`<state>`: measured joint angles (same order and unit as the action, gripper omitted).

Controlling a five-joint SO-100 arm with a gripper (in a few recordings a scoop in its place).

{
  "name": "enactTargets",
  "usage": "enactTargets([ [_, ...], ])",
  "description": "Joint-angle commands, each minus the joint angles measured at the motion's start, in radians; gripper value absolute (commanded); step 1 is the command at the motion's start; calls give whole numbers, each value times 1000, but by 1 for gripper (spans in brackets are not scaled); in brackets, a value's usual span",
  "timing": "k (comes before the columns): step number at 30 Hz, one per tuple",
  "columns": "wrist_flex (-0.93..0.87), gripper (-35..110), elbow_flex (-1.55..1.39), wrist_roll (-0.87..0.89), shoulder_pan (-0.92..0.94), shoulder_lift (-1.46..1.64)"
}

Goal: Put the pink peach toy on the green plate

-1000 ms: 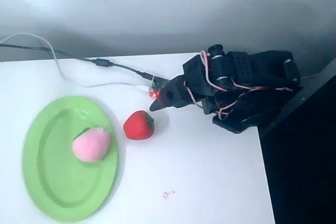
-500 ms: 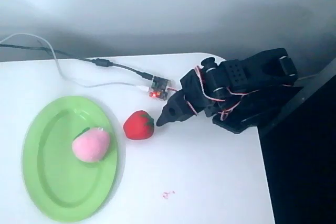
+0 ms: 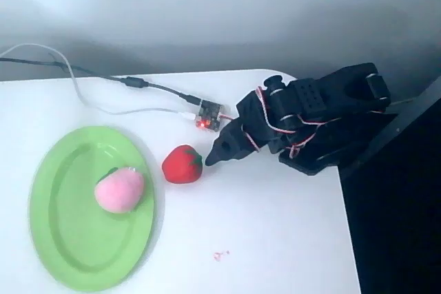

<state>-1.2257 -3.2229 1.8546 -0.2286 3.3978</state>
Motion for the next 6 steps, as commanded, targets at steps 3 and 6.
enactTargets([
  [3,-25,4,-54,9,-6,17],
  [6,-25,9,-54,9,-6,17],
])
